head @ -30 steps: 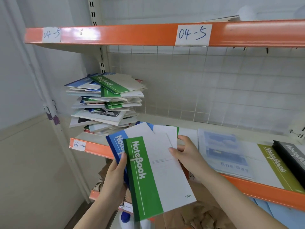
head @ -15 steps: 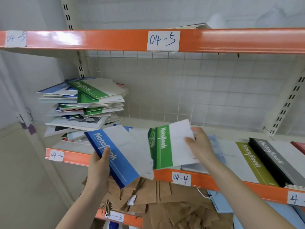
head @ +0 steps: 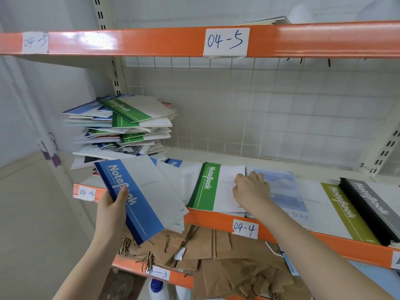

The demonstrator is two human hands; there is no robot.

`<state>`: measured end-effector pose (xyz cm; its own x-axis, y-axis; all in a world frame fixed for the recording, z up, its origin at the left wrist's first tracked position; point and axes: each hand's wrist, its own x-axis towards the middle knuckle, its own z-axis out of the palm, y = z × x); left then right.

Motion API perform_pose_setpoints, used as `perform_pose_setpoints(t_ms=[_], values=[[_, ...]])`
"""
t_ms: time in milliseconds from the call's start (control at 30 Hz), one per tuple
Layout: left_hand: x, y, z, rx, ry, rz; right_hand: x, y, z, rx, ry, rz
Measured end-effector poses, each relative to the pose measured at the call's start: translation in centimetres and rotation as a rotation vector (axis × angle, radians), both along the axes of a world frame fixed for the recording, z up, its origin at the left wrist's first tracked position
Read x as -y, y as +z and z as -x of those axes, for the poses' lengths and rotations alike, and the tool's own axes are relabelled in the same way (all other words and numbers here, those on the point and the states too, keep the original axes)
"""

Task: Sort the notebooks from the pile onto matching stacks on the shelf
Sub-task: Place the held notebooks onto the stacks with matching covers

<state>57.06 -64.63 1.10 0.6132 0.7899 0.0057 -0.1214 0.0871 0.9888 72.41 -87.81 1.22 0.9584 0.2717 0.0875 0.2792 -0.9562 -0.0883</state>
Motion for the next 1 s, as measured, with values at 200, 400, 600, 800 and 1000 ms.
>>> perform_pose_setpoints(t_ms=[200, 400, 600, 800, 1000], values=[[0.0, -0.4, 0.7, -0.007, -0.015, 0.004, -0.6, -0.9, 0.0, 0.050, 0.153, 0.019], [-0.1, -0.8, 0.9, -0.008, -0.020, 0.011, -2.1, -2.0, 2.6, -0.104, 0.513, -0.073], [0.3, -0.5, 0.8, 0.016, -0.032, 0.031, -1.8, -2.3, 2.2, -0.088, 0.421, 0.008], [0.6, -0.6, 1.1, 0.021, -0.039, 0.043, -1.6, -1.9, 2.3, -0.113, 0.445, 0.034], [0.9, -0.2, 1.3, 0.028, -0.047, 0.094, -1.6, -1.5, 2.9, -0.134, 0.452, -0.030]])
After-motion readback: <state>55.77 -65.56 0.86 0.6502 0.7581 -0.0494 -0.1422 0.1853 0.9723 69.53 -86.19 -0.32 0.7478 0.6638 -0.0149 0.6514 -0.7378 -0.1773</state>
